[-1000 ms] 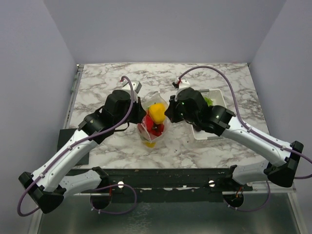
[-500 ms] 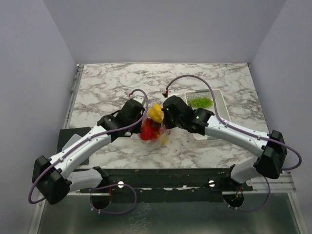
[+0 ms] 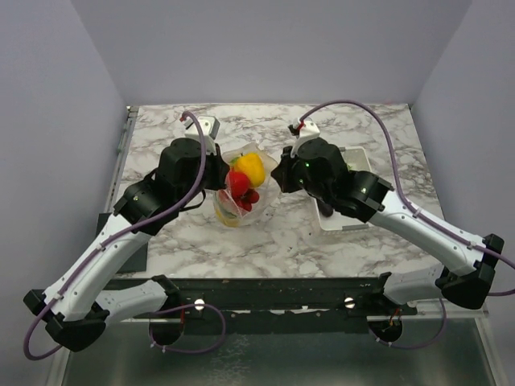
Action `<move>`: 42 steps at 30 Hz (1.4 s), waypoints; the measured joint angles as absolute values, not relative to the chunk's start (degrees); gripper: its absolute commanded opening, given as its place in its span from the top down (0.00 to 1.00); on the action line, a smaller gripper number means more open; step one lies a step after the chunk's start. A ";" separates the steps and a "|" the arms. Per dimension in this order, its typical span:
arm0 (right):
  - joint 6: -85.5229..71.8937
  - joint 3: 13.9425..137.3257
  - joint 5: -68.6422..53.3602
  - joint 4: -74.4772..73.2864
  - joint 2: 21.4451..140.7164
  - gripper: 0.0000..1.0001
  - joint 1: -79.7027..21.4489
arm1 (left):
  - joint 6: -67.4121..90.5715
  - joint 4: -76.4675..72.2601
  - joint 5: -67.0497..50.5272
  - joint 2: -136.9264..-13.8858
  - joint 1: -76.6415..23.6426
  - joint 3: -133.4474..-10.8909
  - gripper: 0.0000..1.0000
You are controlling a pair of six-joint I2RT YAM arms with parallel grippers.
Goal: Place the food in the zip-top bag and seal the zipper
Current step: Adjust the zipper food storage bag at the center of the board.
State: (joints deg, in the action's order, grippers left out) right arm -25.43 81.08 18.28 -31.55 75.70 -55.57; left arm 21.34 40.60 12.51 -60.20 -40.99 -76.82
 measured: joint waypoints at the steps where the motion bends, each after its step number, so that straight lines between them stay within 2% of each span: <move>1: -25.47 80.36 18.26 -30.81 75.61 0.99 -55.57 | 21.30 40.56 12.86 -60.03 -40.99 -76.23 1.00; 11: -27.73 71.13 16.80 -28.80 82.67 0.99 -55.57 | 21.34 39.99 15.11 -63.46 -40.99 -61.45 1.00; 23: -27.97 72.27 16.71 -28.34 79.90 0.99 -55.57 | 19.90 39.51 18.57 -62.35 -40.99 -64.27 1.00; 28: -28.08 72.27 16.78 -28.34 80.05 0.87 -55.57 | 19.40 39.13 19.40 -62.41 -40.99 -63.90 1.00; 30: -28.05 72.27 16.78 -28.34 80.16 0.78 -55.57 | 19.31 38.85 19.40 -62.43 -40.99 -63.59 1.00; 32: -28.05 72.27 16.82 -28.36 80.18 0.73 -55.57 | 19.11 38.57 19.40 -62.43 -40.99 -63.33 1.00; 38: -27.70 73.63 16.86 -28.49 80.05 0.47 -55.57 | 18.55 37.30 19.40 -62.39 -40.99 -62.85 1.00; 42: -27.33 75.42 17.02 -28.91 79.24 0.43 -55.57 | 18.15 36.73 19.38 -62.41 -40.99 -62.74 1.00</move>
